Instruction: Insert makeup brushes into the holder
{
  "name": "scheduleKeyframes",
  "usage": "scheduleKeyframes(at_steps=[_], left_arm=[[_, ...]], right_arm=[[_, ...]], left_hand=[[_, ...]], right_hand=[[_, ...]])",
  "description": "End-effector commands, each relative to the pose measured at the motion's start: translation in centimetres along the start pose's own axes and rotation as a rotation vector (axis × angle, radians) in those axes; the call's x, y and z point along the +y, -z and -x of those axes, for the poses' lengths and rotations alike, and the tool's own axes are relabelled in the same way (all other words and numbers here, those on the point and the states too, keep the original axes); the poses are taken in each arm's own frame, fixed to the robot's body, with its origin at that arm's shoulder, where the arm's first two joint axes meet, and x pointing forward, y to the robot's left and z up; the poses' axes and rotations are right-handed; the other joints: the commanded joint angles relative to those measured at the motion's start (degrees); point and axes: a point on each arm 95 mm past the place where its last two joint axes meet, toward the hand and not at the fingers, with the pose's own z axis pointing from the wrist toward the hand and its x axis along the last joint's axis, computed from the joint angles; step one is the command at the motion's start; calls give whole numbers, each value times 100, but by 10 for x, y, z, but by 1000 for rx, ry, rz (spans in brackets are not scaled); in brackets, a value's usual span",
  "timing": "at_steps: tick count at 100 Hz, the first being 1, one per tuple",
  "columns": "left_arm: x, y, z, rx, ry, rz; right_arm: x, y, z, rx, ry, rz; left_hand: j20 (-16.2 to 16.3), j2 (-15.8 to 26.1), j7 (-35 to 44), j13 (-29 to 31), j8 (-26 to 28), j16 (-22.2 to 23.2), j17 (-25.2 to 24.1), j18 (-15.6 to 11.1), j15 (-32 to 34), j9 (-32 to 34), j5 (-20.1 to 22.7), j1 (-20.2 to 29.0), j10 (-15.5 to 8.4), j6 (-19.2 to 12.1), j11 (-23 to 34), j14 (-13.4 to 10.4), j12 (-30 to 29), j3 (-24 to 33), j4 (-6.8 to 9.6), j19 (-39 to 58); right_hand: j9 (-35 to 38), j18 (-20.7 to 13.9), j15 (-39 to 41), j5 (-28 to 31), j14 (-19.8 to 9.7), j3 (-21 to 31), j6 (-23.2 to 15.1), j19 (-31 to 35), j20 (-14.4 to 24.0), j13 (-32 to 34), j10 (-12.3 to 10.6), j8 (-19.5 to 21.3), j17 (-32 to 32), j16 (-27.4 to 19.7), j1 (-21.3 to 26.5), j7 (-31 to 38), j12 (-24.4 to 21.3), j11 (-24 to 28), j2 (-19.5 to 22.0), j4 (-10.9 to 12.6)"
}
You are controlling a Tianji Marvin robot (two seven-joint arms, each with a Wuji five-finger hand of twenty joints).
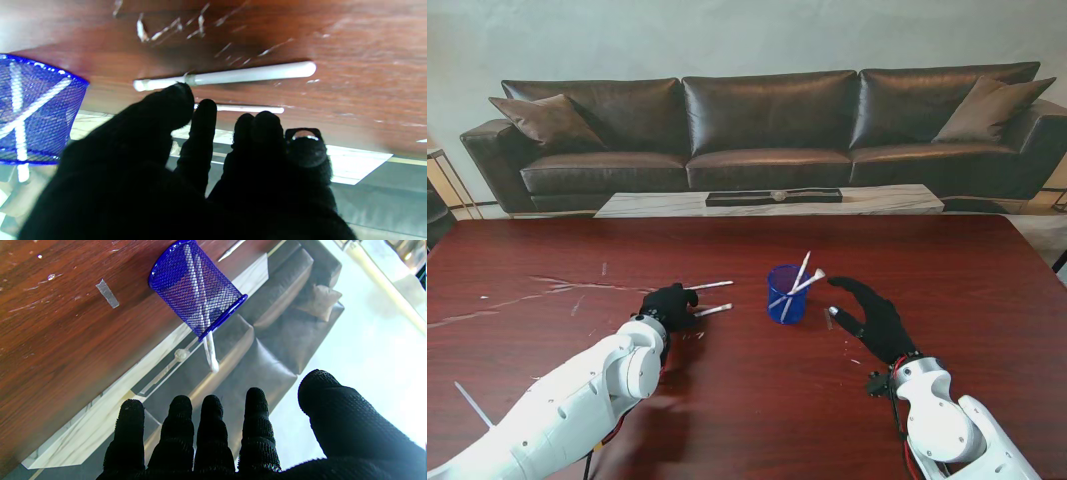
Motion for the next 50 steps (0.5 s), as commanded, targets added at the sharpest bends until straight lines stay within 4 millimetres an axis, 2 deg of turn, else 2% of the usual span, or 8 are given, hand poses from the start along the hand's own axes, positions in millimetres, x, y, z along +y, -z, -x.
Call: scheduleKeyframes(at_steps=[1,6,19,50], left_arm=[[-1,-2,0,-2,-3,7],[1,-4,1,-1,-13,9],[3,-8,1,3,-24,5],[8,-15,0,6,-23,-20]], right_arm=[[-3,2,-1,2,-1,-5],[-3,2,-1,2,-1,-5],[-3,2,-1,2,-1,-6],[-3,2,0,2,-2,-4]], left_hand=[[-38,-132,105,116,51,105,120,-139,272,208,-8,112,74,-49,134,-171,116,157,-290,211],[-95,-138,131,137,33,95,166,-187,317,215,-38,59,74,-46,175,-200,143,104,-365,268],[-144,-123,156,209,20,97,275,-245,399,261,-63,-3,47,-43,245,-248,178,34,-423,342],[-383,-52,279,331,33,61,529,-415,548,321,-152,-40,12,-75,398,-346,242,-6,-433,555]], right_hand=[[-148,-58,5,132,-74,-101,15,79,155,92,-28,-14,-10,43,-107,33,43,95,64,95],[-152,-58,4,129,-76,-102,13,79,155,88,-28,-15,-10,43,-109,31,42,93,67,95],[-144,-58,6,131,-77,-103,17,80,155,93,-31,-15,-10,44,-107,31,43,95,63,95],[-145,-55,6,132,-69,-102,17,80,155,95,-21,-15,-9,44,-108,32,41,90,61,95]])
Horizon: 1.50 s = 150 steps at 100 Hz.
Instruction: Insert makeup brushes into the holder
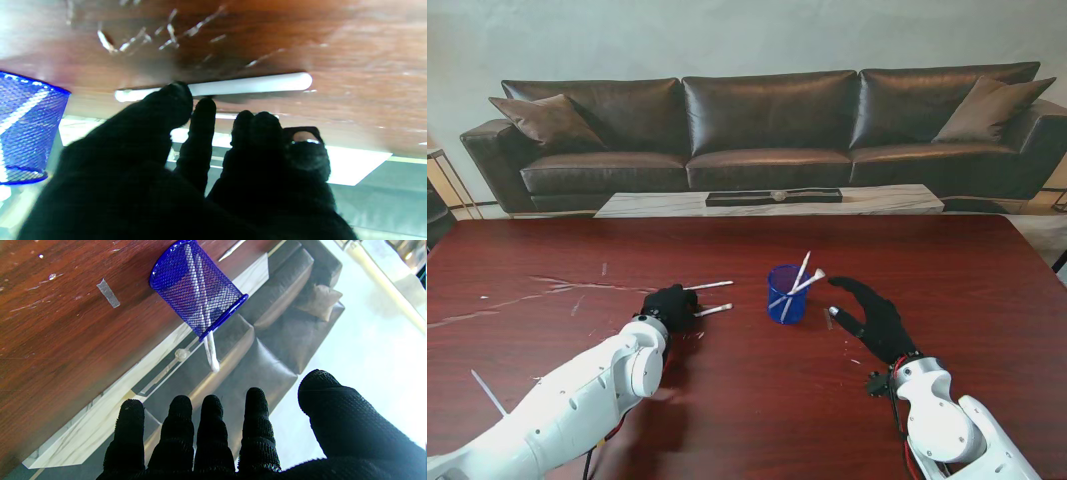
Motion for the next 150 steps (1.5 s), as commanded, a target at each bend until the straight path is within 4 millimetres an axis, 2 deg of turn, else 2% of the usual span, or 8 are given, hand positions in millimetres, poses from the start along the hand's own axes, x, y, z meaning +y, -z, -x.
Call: scheduleKeyframes(at_steps=[1,27,44,58,70,90,126,150], left_arm=[[-3,-2,-5,17,5,-9],[0,-5,-7,31,-8,2],[3,-6,-8,38,-12,8],[5,-8,-8,48,-28,12],[7,-9,-8,54,-44,13],[8,-11,-8,58,-58,10],[8,-11,-7,61,-71,-7],[10,-13,-8,71,-79,-7]], right_arm=[[-3,2,-1,3,-2,-5],[-3,2,-1,3,-3,-8],[-3,2,-1,2,-3,-7],[-3,2,-1,2,-4,-8],[-3,2,-1,2,-4,-8],[-3,2,0,2,-3,-7],[-3,2,0,2,-3,-9],[-4,2,-1,2,-4,-10]], left_hand=[[-39,-37,64,104,13,41,88,-177,205,92,-150,-37,61,-45,104,-229,126,-14,-219,201],[-146,-31,90,133,5,42,202,-239,272,108,-129,-109,63,16,150,-239,138,-140,-219,326],[-373,13,703,222,365,9,335,-352,376,179,-38,-121,43,2,256,-300,182,-188,-184,491],[-510,-305,1232,326,906,-22,471,-392,460,276,-6,90,35,-134,340,-318,211,-112,-470,604],[-692,-551,1713,415,972,-80,588,-432,537,366,37,300,22,-296,413,-334,226,28,-620,720],[-947,-692,2248,529,851,-157,768,-505,648,562,-35,457,21,-352,356,-342,1068,345,-580,893],[-1244,-577,2645,798,1031,-260,1146,-635,786,897,4,439,-4,-389,373,-359,1347,475,-543,1138],[-1710,-517,2899,1146,579,-463,1496,-736,919,1420,334,570,-39,-433,241,-295,1455,679,-496,1476]], right_hand=[[-147,-55,6,133,-72,-101,17,78,120,95,-21,-15,-9,44,-108,32,41,76,63,95],[-150,-56,3,134,-83,-101,9,79,121,89,-25,-14,-7,43,-107,33,42,77,61,95],[-149,-58,3,130,-81,-100,10,78,121,90,-28,-15,-8,43,-107,32,43,80,66,95],[-151,-58,3,129,-77,-98,8,78,121,89,-25,-14,-9,43,-101,32,43,81,62,96],[-150,-58,5,129,-74,-98,11,79,122,92,-24,-14,-6,44,-105,32,43,83,59,95],[-149,-59,5,128,-76,-93,9,75,121,89,-19,-14,-7,43,-106,33,43,85,59,95],[-153,-58,5,126,-74,-96,11,75,122,89,-21,-14,-7,43,-105,31,42,86,59,94],[-159,-59,5,126,-75,-96,10,77,123,87,-23,-13,-8,43,-107,32,38,78,59,94]])
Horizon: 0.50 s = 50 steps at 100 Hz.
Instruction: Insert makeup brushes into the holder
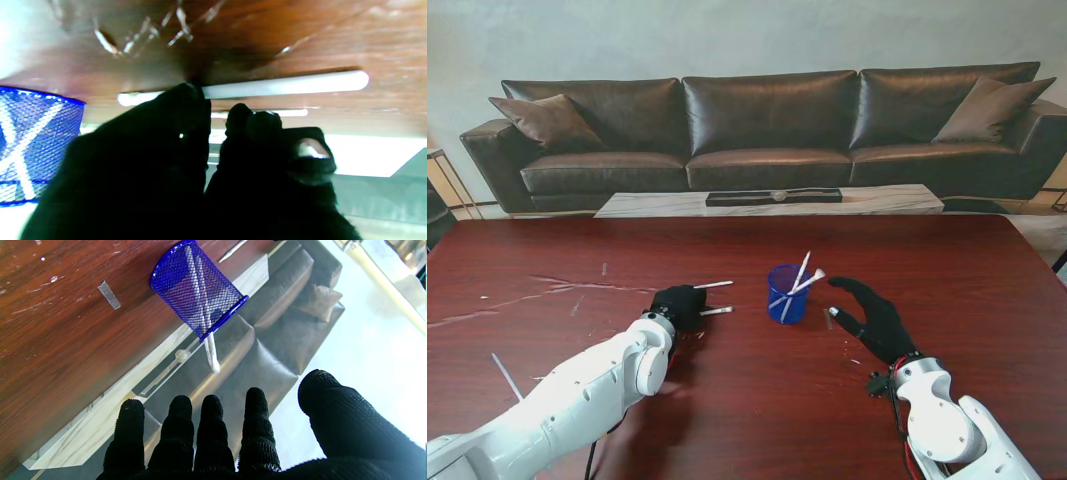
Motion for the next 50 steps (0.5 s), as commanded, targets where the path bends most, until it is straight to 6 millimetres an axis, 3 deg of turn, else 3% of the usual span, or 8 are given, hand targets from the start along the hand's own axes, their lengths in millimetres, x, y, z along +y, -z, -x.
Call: scheduleKeyframes(at_steps=[1,18,23,39,50], left_arm=[[6,1,1,-4,1,18],[5,0,2,5,-17,9],[5,0,2,11,-28,8],[6,0,5,35,-66,12],[7,-1,5,50,-83,17]], right_arm=[[-3,1,-1,3,-3,-7],[-3,1,-1,4,-3,-7],[-3,1,-1,4,-3,-8],[-3,1,-1,4,-2,-8],[-3,1,-1,4,-2,-7]], left_hand=[[-160,-216,254,125,-142,-79,230,-498,169,333,177,338,253,-93,-33,-126,352,74,-98,508],[-558,-259,431,497,-292,-227,672,-675,296,650,339,301,323,77,27,-119,277,207,-44,818],[-884,-298,484,633,-232,-346,846,-821,393,702,371,227,376,152,212,-168,165,322,-42,1012],[-1414,-427,623,1197,326,-639,1692,-1300,751,948,471,-128,548,473,835,-614,12,720,173,1210],[-1388,-504,695,1534,682,-808,1918,-1579,955,1114,569,-350,633,646,1172,-894,-59,995,422,1347]], right_hand=[[-154,-59,5,129,-75,-97,9,69,121,88,-22,-13,-8,43,-108,33,39,73,59,94],[-187,-56,5,131,-71,-98,10,69,122,89,-28,-12,-9,43,-106,34,35,60,58,94],[-153,-56,4,132,-75,-95,9,69,122,87,-24,-12,-9,43,-103,34,40,71,57,95],[-147,-56,4,134,-72,-93,15,69,122,86,-24,-12,-9,43,-103,35,41,72,58,95],[-153,-56,4,132,-79,-96,9,69,122,88,-25,-11,-9,43,-106,35,42,74,58,94]])
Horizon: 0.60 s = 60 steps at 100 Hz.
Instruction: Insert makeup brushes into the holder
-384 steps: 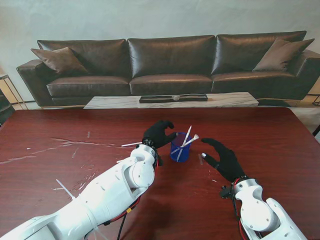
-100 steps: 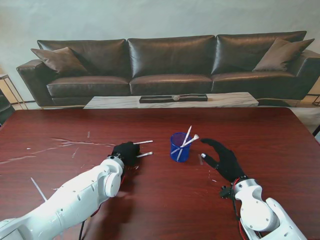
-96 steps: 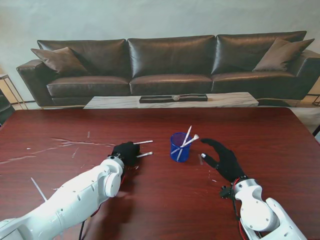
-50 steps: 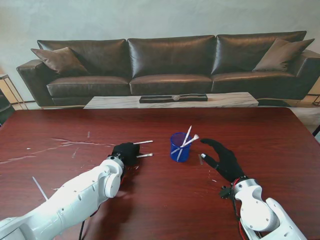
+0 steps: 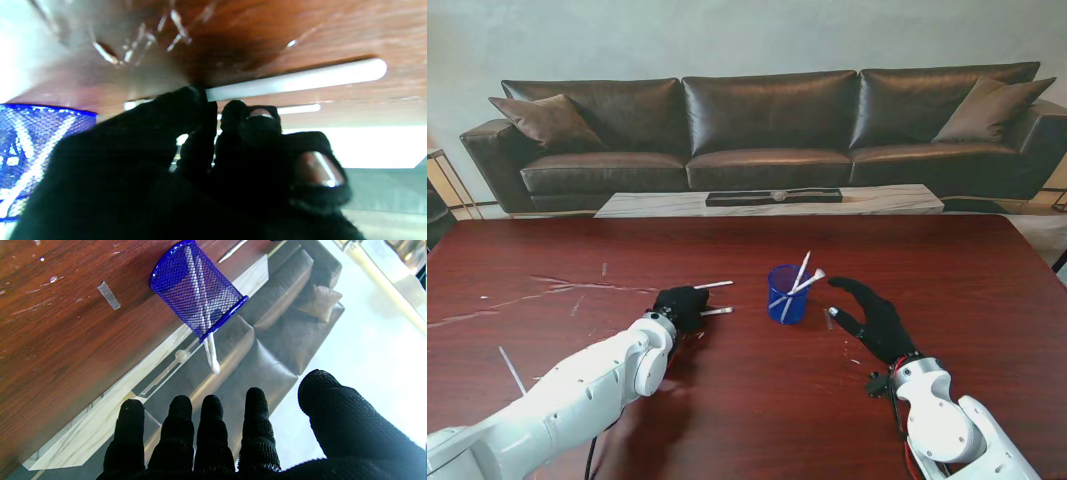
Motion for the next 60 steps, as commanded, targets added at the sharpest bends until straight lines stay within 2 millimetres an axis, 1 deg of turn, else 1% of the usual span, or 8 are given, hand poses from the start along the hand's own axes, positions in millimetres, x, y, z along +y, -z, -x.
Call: scheduleKeyframes(at_steps=[1,12,25,28,34,36,43,60], left_arm=[[7,2,6,-5,-10,21],[7,2,6,2,-15,22],[5,2,6,4,-6,9],[5,2,5,3,-1,4],[3,2,5,-1,12,-8],[3,3,4,-3,16,-12],[0,4,3,-9,32,-27],[-6,6,1,-22,69,-63]], right_arm=[[-3,2,-1,4,-2,-6],[-3,2,-1,3,-2,-6],[-3,2,-1,4,-1,-5],[-3,2,-1,3,-1,-5],[-3,2,-1,3,-1,-5],[-3,2,-1,3,-1,-5],[-3,2,-1,3,0,-6],[-3,1,-1,3,-1,-8]], left_hand=[[10,-280,452,282,337,-100,353,-1219,367,346,338,-71,844,124,555,-534,-46,176,221,914],[234,-274,498,517,632,-219,386,-1389,533,460,402,-255,884,222,792,-687,-88,357,483,1072],[333,-225,532,574,809,-239,403,-1420,660,500,433,-348,891,240,913,-724,-55,434,721,1177],[346,-200,521,560,873,-241,406,-1408,700,491,429,-390,882,226,939,-741,-33,437,823,1186],[370,-155,532,514,932,-227,414,-1396,751,465,420,-412,865,210,964,-743,3,452,911,1188],[393,-139,520,493,971,-216,417,-1381,784,450,412,-426,865,202,964,-738,26,430,976,1188],[439,-76,504,437,1047,-184,431,-1403,885,399,385,-440,861,188,992,-795,100,399,1081,1188],[529,20,501,335,1194,-174,448,-1390,1062,332,334,-441,875,201,1033,-858,198,382,1192,1188]], right_hand=[[-151,-57,4,132,-77,-96,9,69,122,87,-22,-11,-10,43,-106,35,43,75,58,94],[-186,-65,4,130,-78,-95,9,68,122,85,-34,-11,-9,43,-102,35,32,47,59,95],[-146,-55,4,134,-80,-95,10,68,122,87,-20,-10,-7,43,-103,37,42,67,56,95],[-146,-56,4,126,-77,-94,12,68,122,86,-23,-11,-9,43,-102,34,43,70,57,95],[-159,-59,5,128,-79,-95,12,67,121,88,-22,-11,-10,43,-106,35,42,66,56,94],[-215,-59,4,129,-85,-93,13,67,121,85,-32,-11,-10,43,-104,35,33,42,58,95],[-148,-61,7,130,-85,-93,13,69,122,91,-18,-11,-5,44,-102,35,42,66,55,95],[-149,-61,5,131,-78,-95,14,68,122,85,-23,-9,-7,43,-104,37,43,65,54,94]])
